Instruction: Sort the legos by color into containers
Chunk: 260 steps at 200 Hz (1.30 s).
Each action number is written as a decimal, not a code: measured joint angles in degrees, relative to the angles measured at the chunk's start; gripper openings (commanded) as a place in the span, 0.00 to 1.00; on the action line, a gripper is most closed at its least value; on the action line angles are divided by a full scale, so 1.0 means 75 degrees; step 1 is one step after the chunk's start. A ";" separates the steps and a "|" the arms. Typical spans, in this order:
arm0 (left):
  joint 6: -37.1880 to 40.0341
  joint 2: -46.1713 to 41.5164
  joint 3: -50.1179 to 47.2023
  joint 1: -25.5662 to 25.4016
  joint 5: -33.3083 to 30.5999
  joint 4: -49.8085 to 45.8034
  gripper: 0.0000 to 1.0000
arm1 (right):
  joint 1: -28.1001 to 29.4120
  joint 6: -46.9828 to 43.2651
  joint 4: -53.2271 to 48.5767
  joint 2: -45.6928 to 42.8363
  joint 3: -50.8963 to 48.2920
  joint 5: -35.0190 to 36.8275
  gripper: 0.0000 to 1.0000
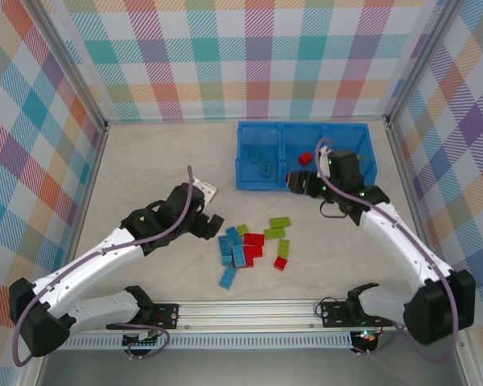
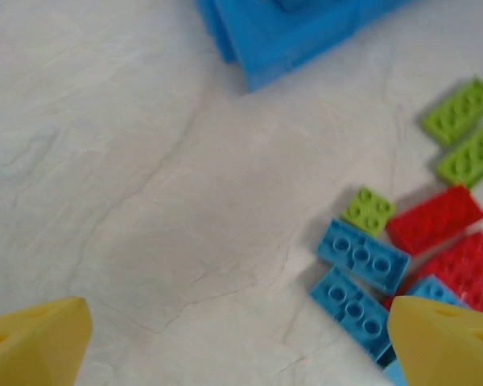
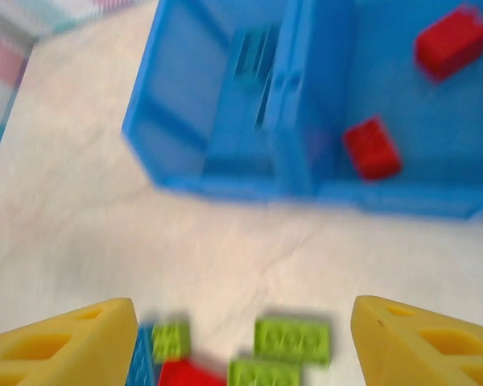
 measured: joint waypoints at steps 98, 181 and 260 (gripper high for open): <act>-0.6647 0.3465 0.0799 -0.2684 -0.0787 -0.0434 0.68 | 0.0673 -0.0044 -0.2165 -0.0927 -0.0831 -0.0609 0.75; -0.7195 0.4275 0.0548 -0.2798 -0.0224 -0.0058 0.43 | 0.0673 -0.0050 -0.2250 -0.0793 -0.0822 -0.0603 0.76; -0.7222 0.4543 0.0548 -0.2798 -0.0283 -0.0020 0.42 | 0.0880 -0.0050 -0.2757 -0.0921 -0.0766 -0.0644 0.75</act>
